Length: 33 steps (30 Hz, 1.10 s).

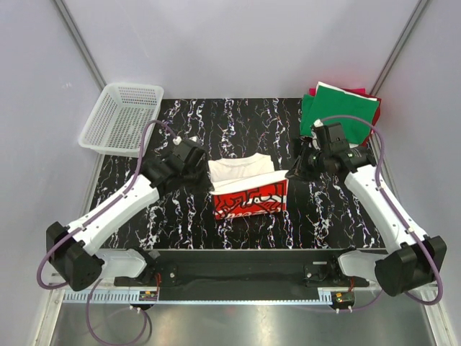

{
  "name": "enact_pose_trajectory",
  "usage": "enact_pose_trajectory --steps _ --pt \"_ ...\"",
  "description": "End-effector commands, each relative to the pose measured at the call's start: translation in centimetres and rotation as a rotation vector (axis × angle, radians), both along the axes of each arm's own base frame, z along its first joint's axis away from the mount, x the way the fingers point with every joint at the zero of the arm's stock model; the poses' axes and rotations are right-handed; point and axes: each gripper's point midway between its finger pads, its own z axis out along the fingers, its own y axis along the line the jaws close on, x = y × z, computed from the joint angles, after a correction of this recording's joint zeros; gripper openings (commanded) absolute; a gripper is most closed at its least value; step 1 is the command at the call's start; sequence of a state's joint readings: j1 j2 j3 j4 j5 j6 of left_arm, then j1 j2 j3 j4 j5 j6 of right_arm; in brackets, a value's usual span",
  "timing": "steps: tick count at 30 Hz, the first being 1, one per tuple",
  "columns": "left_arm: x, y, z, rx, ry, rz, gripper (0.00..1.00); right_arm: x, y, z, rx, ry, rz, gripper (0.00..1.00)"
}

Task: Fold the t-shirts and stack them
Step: Fold the tshirt

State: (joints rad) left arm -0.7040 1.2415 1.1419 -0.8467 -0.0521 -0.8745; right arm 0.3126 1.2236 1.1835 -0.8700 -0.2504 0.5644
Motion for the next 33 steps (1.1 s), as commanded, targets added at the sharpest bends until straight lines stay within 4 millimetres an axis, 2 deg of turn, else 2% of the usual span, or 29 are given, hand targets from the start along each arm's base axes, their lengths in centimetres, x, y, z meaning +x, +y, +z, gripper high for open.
enact_pose_trajectory --steps 1,6,11,18,20,21,23,24,25,26,27,28,29,30,31,32,33 --pt "1.4 0.7 1.1 0.008 -0.026 -0.029 0.05 2.7 -0.9 1.9 -0.026 -0.103 -0.004 0.0" --pt "3.0 1.4 1.3 0.019 -0.029 -0.014 0.05 4.4 -0.8 2.3 -0.024 -0.114 0.004 0.0" --pt "3.7 1.6 1.0 0.009 -0.009 -0.028 0.05 5.8 -0.9 2.8 -0.035 -0.122 0.013 0.0" --pt "5.3 1.9 -0.1 0.0 0.015 -0.023 0.05 7.7 -0.3 1.3 -0.021 -0.09 0.034 0.0" --pt "5.8 1.9 -0.9 0.005 0.041 -0.028 0.05 8.6 0.1 0.6 -0.01 -0.07 0.047 0.0" --pt "6.5 2.0 -1.4 0.006 0.054 -0.027 0.05 9.5 0.3 -0.4 -0.014 -0.05 0.05 0.0" --pt "7.8 2.2 -1.7 0.008 0.053 -0.021 0.06 11.1 0.6 -0.3 -0.008 -0.054 0.057 0.0" --pt "9.3 2.5 -2.4 0.019 0.063 -0.005 0.07 11.8 0.6 -0.8 -0.011 -0.038 0.053 0.0" --pt "10.3 2.9 -2.7 0.034 0.06 -0.01 0.07 13.7 0.9 -1.7 -0.012 -0.021 0.05 0.0" --pt "12.4 3.2 -2.2 0.027 0.028 0.003 0.07 14.7 1.0 -2.2 -0.004 -0.007 0.048 0.0" --pt "13.9 3.4 -4.3 0.059 0.054 -0.023 0.1 15.7 1.1 -2.9 -0.008 0.006 0.044 0.0" --pt "15.4 3.6 -4.9 0.062 0.053 -0.024 0.13 18.3 1.4 -4.2 -0.014 0.02 0.035 0.0" --pt "18.2 4.2 -3.8 0.05 0.015 0.0 0.29 19.2 1.3 -5.2 -0.013 0.059 0.033 0.02" --pt "19.7 4.2 -7.1 0.05 0.092 -0.005 0.34 20.2 1.2 -5.9 -0.026 0.088 0.025 0.12" --pt "20.7 3.1 -7.2 -0.027 0.109 -0.071 0.37 23.4 1.5 -6.6 -0.034 0.08 0.014 0.29" --pt "23.2 3.5 -5.5 -0.042 0.083 -0.057 0.41 24.4 2.1 -6.7 -0.015 0.076 0.042 0.7" --pt "23.8 3.9 -8.2 -0.016 0.162 -0.039 0.43 24.3 2.1 -7.4 -0.02 0.125 0.043 0.85"
